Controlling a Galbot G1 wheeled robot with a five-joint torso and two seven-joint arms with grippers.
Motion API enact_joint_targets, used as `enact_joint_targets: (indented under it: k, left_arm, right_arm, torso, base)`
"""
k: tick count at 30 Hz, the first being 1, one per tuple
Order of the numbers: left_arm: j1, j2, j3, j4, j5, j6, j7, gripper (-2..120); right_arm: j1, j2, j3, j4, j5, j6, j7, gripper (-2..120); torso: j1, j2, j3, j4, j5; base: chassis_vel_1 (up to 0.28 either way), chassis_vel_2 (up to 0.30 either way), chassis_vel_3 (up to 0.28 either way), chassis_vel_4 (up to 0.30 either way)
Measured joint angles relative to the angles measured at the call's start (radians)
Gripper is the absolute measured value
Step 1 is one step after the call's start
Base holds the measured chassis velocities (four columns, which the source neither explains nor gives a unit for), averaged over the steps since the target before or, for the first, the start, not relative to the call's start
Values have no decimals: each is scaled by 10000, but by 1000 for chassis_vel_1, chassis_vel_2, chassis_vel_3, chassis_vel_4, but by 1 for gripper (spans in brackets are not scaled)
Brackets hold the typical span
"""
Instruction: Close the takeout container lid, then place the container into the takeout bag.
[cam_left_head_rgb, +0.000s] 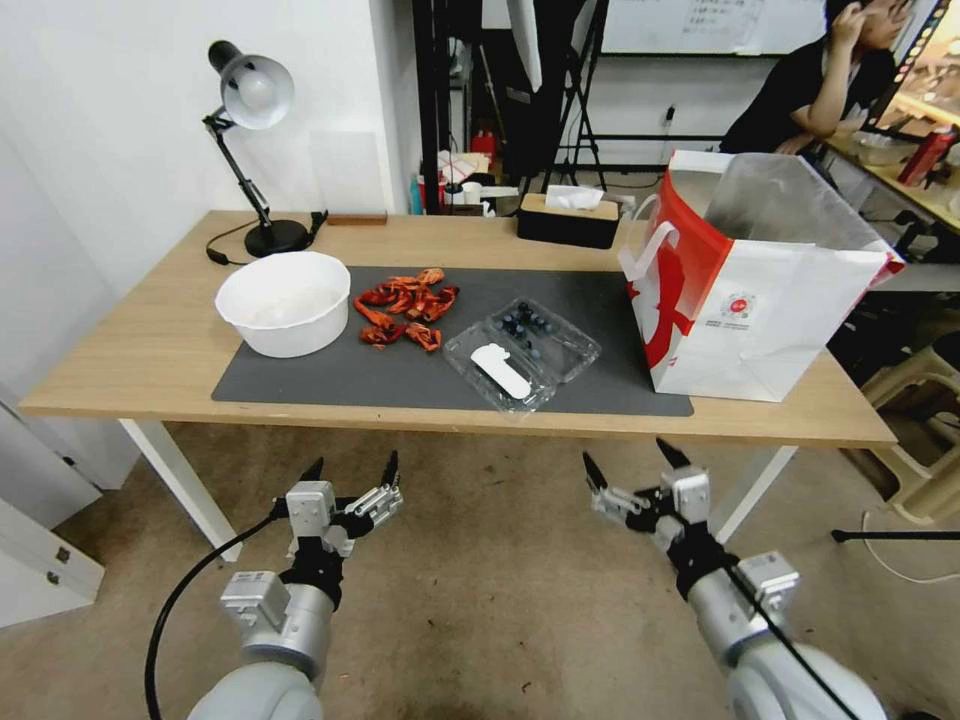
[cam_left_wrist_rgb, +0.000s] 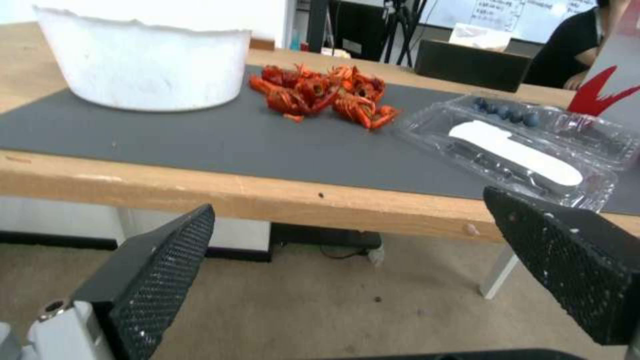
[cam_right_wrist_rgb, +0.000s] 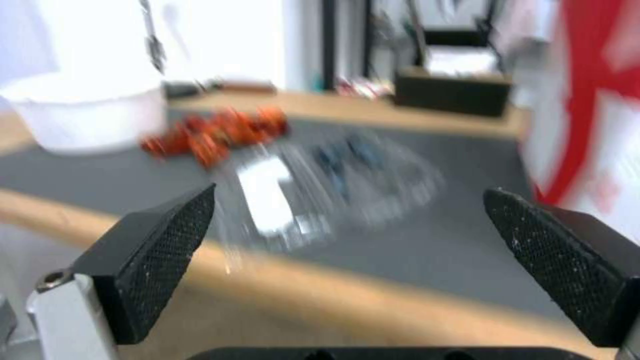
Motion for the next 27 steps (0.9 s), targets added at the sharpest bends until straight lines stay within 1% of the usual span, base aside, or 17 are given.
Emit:
enact_joint_targets:
  k: [3, 4, 6, 7, 9, 10, 13, 14, 15, 18, 19, 22, 23, 24, 25, 26, 27]
  left_arm:
    - [80, -22, -23, -36, 21, -116, 55, 100]
    - [80, -22, -23, -36, 21, -116, 55, 100]
    - [122, -100, -21, -42, 61, -150, 60, 100]
    - [122, -100, -21, -42, 61, -150, 60, 100]
    - [143, -165, -25, -20, 114, -189, 82, 100]
    - [143, -165, -25, -20, 114, -189, 82, 100]
    - [145, -214, -66, 62, 146, -242, 96, 100]
    - [145, -214, -66, 62, 146, -242, 96, 100]
    - [138, -225, -98, 92, 150, -266, 102, 100]
    - [133, -244, -159, 171, 193, -292, 103, 100]
    - [133, -244, -159, 171, 193, -292, 103, 100]
    - [138, -291, -171, 255, 246, -372, 104, 100]
    - [138, -291, -171, 255, 246, -372, 104, 100]
    - [141, -318, -175, 330, 275, -428, 105, 100]
    - [152, -345, -177, 392, 288, -447, 108, 100]
    - [152, -345, -177, 392, 288, -447, 108, 100]
    - [160, -354, -179, 429, 292, -458, 111, 100]
  right_arm:
    - [1110, -960, -301, -534, 1058, -178, -38, 100]
    - [1110, -960, -301, -534, 1058, -178, -38, 100]
    - [1780, -1466, -527, -957, 1591, -261, 18, 100]
    - [1780, -1466, -527, -957, 1591, -261, 18, 100]
    - [2688, -1915, -827, -1435, 2356, -479, 235, 100]
    - [2688, -1915, -827, -1435, 2356, -479, 235, 100]
    - [4330, -2498, -1468, -2093, 3552, -1300, 949, 100]
    - [4330, -2498, -1468, -2093, 3552, -1300, 949, 100]
    - [4988, -2721, -1874, -2332, 4017, -1790, 1413, 100]
    - [6246, -3121, -2825, -2769, 4816, -2928, 2418, 100]
    - [6246, -3121, -2825, -2769, 4816, -2928, 2418, 100]
    - [7482, -3374, -3712, -3096, 5639, -4070, 3545, 100]
    - [7482, -3374, -3712, -3096, 5639, -4070, 3545, 100]
    - [8414, -3480, -4392, -3341, 6405, -4875, 4752, 100]
    - [9128, -3634, -5009, -3605, 6960, -5145, 5838, 100]
    - [9128, -3634, -5009, -3605, 6960, -5145, 5838, 100]
    - [9551, -3784, -5434, -3839, 7112, -5217, 6220, 100]
  torso:
    - [1, 0, 0, -1, 1]
    - [1, 0, 0, -1, 1]
    - [2, 0, 1, -1, 0]
    - [2, 0, 1, -1, 0]
    - [2, 0, 1, -5, 1]
    - [2, 0, 1, -5, 1]
    - [2, -1, 2, -5, -1]
    - [2, -1, 2, -5, -1]
    - [2, 0, 2, -1, -2]
    - [2, -1, 2, -2, -2]
    - [2, -1, 2, -2, -2]
    - [2, 0, 2, -2, -2]
    - [2, 0, 2, -2, -2]
    - [3, -1, 2, 2, -3]
    - [3, 0, 2, 2, -5]
    - [3, 0, 2, 2, -5]
    - [3, 0, 2, 1, -4]
  base:
    - [0, 0, 0, 0]
    - [0, 0, 0, 0]
    - [0, 0, 0, 0]
    - [0, 0, 0, 0]
    - [0, 0, 0, 0]
    - [0, 0, 0, 0]
    - [0, 0, 0, 0]
    - [0, 0, 0, 0]
    - [0, 0, 0, 0]
    - [0, 0, 0, 0]
    - [0, 0, 0, 0]
    - [0, 0, 0, 0]
    - [0, 0, 0, 0]
    - [0, 0, 0, 0]
    - [0, 0, 0, 0]
    - [0, 0, 0, 0]
    - [0, 0, 0, 0]
